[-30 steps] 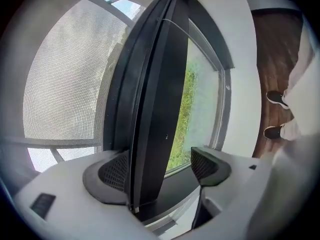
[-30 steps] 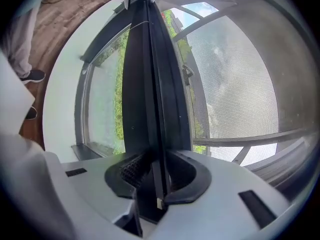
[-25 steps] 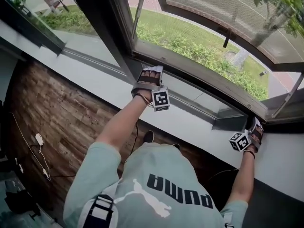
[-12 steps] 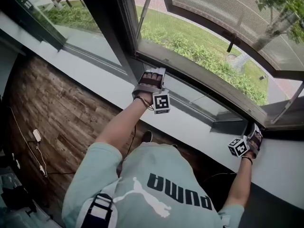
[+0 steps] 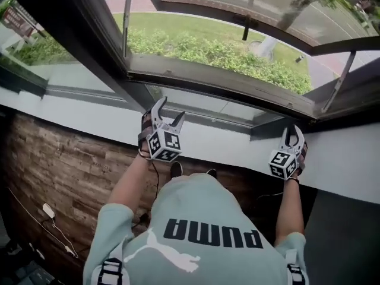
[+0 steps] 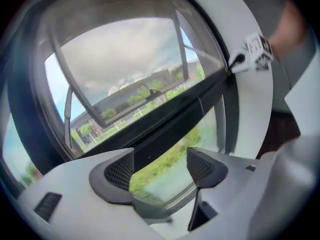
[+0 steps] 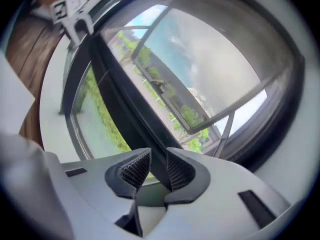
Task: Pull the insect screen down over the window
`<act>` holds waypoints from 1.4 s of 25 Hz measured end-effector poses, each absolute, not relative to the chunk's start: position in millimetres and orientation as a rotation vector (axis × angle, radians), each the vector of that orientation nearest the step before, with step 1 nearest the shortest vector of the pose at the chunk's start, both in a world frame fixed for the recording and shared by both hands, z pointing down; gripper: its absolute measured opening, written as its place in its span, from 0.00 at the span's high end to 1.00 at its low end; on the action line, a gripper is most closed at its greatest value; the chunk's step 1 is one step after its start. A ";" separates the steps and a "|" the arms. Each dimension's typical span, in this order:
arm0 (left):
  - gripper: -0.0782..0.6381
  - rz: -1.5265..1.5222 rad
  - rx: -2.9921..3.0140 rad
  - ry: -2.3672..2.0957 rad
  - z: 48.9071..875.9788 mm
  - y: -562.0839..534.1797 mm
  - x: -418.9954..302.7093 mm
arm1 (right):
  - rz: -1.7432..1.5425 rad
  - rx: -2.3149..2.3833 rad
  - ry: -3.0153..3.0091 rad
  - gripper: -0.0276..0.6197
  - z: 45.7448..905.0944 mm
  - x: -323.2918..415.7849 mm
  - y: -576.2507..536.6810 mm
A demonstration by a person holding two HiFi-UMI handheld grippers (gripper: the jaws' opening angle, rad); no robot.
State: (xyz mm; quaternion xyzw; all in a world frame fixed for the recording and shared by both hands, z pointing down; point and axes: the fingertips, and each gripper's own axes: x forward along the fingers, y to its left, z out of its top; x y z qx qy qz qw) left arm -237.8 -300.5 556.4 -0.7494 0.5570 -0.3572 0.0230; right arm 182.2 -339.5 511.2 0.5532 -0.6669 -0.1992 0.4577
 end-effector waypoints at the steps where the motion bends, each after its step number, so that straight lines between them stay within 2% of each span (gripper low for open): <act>1: 0.46 -0.947 -2.458 1.768 547.8 -294.8 -227.5 | -0.357 1.449 -1.723 0.80 509.3 175.0 -329.1; 3: 0.68 -0.622 -2.706 1.828 529.9 -282.6 -208.9 | -0.075 1.602 -1.889 0.83 508.3 157.4 -309.7; 4: 0.81 -0.456 -2.827 1.849 523.1 -275.1 -200.6 | 0.061 1.668 -1.964 0.88 508.5 147.9 -301.0; 5: 0.87 -0.290 -2.953 1.860 519.6 -266.4 -192.3 | 0.186 1.728 -2.028 0.92 508.7 139.7 -291.3; 8: 0.87 0.186 -3.268 1.865 518.1 -239.5 -171.1 | 0.451 1.846 -2.141 0.95 507.9 119.1 -255.9; 10: 0.87 0.350 -3.360 1.844 517.0 -226.1 -158.9 | 0.506 1.855 -2.179 0.95 504.2 105.5 -237.7; 17: 0.87 -0.143 -3.247 1.524 489.2 -188.5 -104.7 | 0.438 1.891 -2.237 0.95 468.6 110.2 -180.2; 28: 0.87 -0.042 -2.906 1.862 437.8 -92.9 -56.5 | 0.239 1.736 -2.464 0.95 425.3 177.4 -112.0; 35: 0.87 -0.108 -2.772 2.047 436.9 -19.6 -31.7 | 0.163 1.679 -2.523 0.95 412.7 216.6 -65.4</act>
